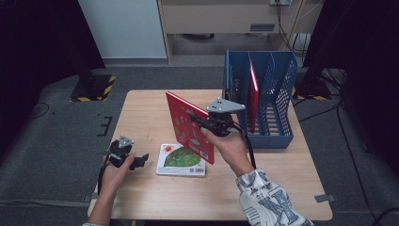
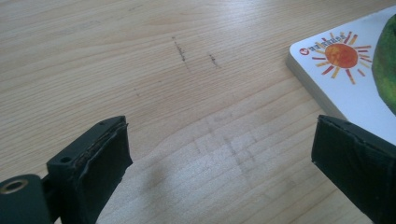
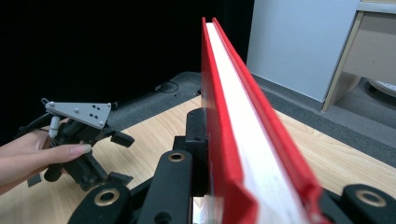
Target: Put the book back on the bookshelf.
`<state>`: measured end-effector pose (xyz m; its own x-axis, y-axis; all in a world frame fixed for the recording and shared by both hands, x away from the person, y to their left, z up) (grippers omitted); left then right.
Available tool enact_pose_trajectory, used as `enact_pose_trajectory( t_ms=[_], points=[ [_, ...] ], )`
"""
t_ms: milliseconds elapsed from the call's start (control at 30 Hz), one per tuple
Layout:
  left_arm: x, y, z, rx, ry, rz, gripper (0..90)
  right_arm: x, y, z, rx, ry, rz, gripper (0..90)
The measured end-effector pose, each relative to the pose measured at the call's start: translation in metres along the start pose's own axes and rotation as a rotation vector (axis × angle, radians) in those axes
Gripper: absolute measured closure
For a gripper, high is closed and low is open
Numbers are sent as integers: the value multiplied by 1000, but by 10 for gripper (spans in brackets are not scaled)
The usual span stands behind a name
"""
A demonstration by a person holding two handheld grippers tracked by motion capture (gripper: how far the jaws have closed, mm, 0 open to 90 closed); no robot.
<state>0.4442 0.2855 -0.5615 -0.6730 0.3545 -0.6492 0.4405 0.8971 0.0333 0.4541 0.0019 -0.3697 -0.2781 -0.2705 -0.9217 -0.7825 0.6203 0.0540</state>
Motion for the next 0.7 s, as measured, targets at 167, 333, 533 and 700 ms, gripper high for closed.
enact_pose_trajectory(
  t_ms=[167, 333, 533, 700],
  points=[
    [2, 2, 1, -5, 11, -11, 39, 2, -1, -6, 3, -1, -2, 794],
    [5, 5, 2, -14, 26, -19, 40, 7, 0, -18, 5, -8, 1, 794],
    [10, 8, 4, -24, 42, -34, 40, 10, -3, -30, 16, -15, 3, 794],
    [11, 10, 4, -17, 39, -49, 40, 16, -5, -38, 10, -12, 10, 794]
  ],
)
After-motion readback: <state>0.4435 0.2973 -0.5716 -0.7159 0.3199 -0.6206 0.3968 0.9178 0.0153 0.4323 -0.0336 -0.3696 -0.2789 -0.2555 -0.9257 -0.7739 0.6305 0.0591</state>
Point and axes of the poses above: each handheld gripper's, and its own axes: z roughly forward along the jaws, x roughly out of its underside, y roughly to its left, the point moved 7 cm from there along z, roughly forward along the jaws, and after that the axes turned 5 degrees about y, right-handed, at the moved point
